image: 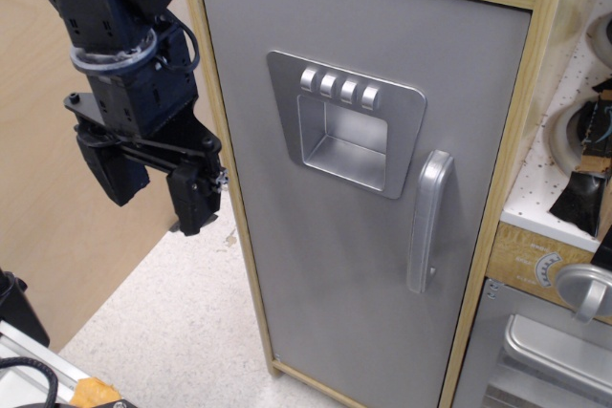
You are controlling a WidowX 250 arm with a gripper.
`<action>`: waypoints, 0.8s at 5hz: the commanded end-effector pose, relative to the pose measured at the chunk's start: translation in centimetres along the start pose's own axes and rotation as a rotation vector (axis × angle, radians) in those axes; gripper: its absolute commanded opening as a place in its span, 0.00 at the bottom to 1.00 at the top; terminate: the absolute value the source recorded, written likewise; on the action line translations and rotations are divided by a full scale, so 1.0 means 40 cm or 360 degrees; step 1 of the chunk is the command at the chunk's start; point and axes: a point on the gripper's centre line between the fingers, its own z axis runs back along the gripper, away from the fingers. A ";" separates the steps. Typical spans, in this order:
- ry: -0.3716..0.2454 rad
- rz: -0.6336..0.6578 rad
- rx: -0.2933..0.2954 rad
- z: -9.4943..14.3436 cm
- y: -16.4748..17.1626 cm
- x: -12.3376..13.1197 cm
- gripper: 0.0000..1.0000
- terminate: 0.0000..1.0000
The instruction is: Open fridge
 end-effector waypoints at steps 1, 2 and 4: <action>0.0000 0.0000 0.0000 0.000 0.000 0.000 1.00 0.00; -0.0096 -0.0034 0.0017 -0.025 -0.032 0.038 1.00 0.00; -0.0090 -0.0120 -0.0057 -0.045 -0.098 0.152 1.00 0.00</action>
